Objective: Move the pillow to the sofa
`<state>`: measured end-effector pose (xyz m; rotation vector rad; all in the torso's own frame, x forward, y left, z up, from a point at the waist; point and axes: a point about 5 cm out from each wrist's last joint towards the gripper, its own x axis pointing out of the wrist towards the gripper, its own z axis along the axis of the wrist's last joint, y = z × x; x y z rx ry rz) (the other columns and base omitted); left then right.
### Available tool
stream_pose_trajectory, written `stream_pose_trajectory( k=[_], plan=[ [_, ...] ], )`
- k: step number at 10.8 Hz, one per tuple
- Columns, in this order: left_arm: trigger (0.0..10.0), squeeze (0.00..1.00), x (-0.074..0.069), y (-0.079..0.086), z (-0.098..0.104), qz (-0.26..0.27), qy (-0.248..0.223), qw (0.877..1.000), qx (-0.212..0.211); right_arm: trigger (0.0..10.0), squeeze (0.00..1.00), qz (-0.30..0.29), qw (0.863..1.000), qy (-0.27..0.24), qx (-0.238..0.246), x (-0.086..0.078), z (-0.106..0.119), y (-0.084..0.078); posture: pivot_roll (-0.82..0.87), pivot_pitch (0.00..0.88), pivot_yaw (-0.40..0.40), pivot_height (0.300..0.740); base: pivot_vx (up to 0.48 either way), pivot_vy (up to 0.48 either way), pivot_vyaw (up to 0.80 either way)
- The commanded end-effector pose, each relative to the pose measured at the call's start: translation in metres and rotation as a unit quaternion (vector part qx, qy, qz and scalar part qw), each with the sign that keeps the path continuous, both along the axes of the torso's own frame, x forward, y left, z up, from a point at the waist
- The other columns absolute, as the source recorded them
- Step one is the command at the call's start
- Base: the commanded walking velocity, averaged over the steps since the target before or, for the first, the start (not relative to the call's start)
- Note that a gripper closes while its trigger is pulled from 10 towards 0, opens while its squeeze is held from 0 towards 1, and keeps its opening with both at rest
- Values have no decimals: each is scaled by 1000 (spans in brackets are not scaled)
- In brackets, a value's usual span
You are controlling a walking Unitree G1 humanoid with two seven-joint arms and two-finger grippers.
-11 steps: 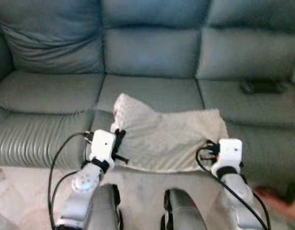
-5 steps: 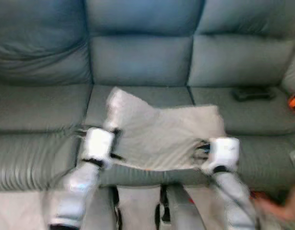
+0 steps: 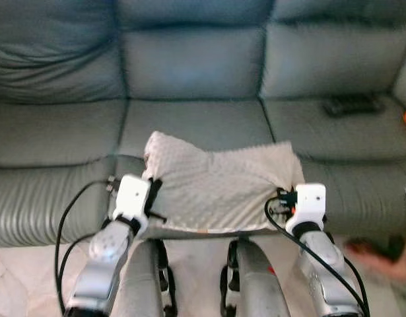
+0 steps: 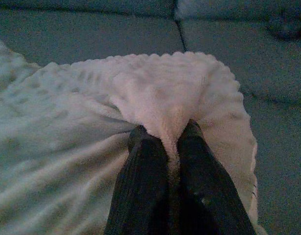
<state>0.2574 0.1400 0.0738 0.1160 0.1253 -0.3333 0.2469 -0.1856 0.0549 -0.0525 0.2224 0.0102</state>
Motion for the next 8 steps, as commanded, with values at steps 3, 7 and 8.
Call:
stream_pose_trajectory(
  k=[3,7,8],
  plan=[
    [10000,0,15,-5,8,-5,-8,1000,11,10000,0,-12,1000,-12,-3,6,9,-3,-30,293,21,638,0,0,0],
    [10000,0,55,25,16,123,-28,991,44,10000,0,43,998,-42,-22,57,38,-7,-34,406,35,638,0,0,0],
    [10000,0,65,31,13,154,-14,987,36,10000,0,69,995,-58,-45,71,49,-2,-36,414,29,638,0,0,0]
  ],
)
